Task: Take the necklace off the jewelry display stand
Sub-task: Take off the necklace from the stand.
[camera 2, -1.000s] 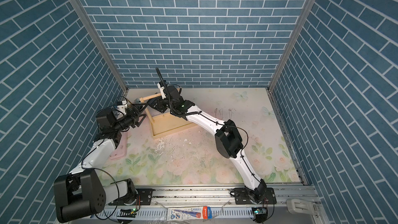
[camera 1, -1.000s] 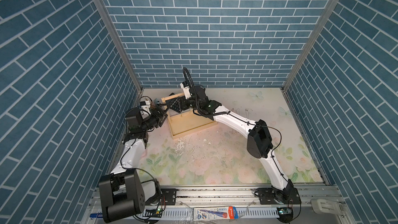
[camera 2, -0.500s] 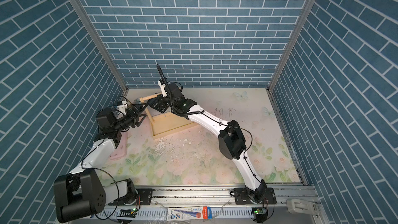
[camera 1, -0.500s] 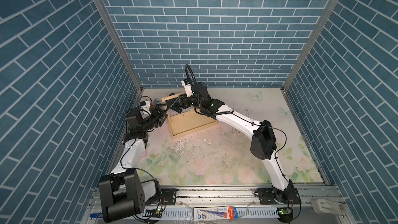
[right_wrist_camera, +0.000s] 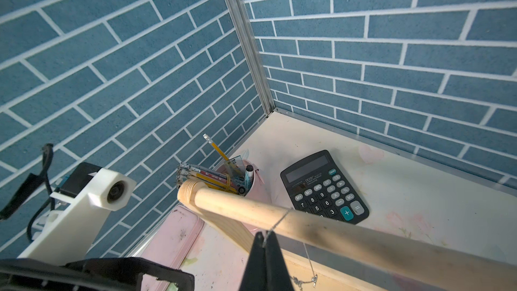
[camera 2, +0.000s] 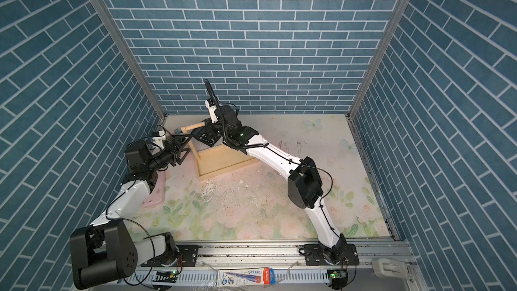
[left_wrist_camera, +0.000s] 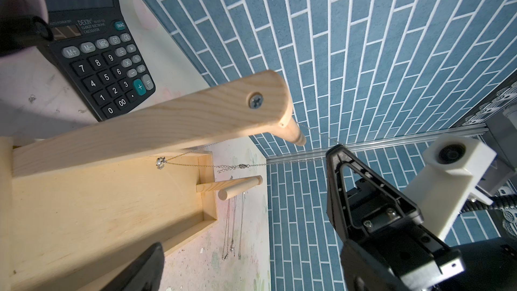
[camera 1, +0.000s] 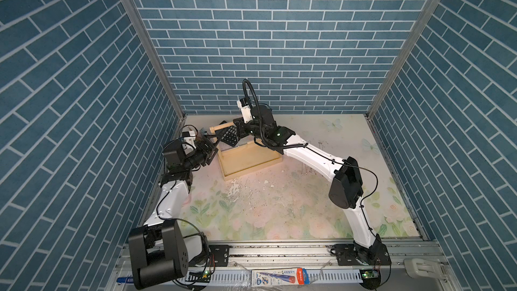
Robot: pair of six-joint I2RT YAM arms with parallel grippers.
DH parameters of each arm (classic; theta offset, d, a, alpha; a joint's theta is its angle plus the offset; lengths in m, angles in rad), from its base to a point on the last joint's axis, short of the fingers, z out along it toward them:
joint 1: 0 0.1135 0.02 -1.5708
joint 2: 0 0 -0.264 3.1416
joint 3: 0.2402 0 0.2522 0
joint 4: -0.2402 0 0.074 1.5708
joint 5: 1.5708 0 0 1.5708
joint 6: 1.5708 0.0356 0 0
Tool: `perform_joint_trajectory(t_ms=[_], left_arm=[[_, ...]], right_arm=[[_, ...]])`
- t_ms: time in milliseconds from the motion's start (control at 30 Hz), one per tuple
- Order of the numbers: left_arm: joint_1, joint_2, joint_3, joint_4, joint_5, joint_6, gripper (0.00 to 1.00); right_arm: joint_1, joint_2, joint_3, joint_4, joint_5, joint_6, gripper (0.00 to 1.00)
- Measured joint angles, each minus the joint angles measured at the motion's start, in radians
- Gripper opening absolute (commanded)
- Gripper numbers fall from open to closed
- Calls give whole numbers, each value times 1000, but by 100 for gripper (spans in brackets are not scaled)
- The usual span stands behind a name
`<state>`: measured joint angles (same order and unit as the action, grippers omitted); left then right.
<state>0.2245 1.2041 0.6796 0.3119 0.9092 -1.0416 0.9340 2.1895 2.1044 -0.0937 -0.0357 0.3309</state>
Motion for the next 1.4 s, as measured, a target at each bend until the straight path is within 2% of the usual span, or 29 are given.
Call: perform_joint_trajectory(t_ms=[633, 1400], left_arm=[[-72, -9, 3, -24, 1, 38, 99], [-186, -11, 107, -155, -47, 114, 99]], right_arm=[[-6, -28, 16, -55, 29, -26, 0], [-85, -30, 64, -109, 23, -42, 0]])
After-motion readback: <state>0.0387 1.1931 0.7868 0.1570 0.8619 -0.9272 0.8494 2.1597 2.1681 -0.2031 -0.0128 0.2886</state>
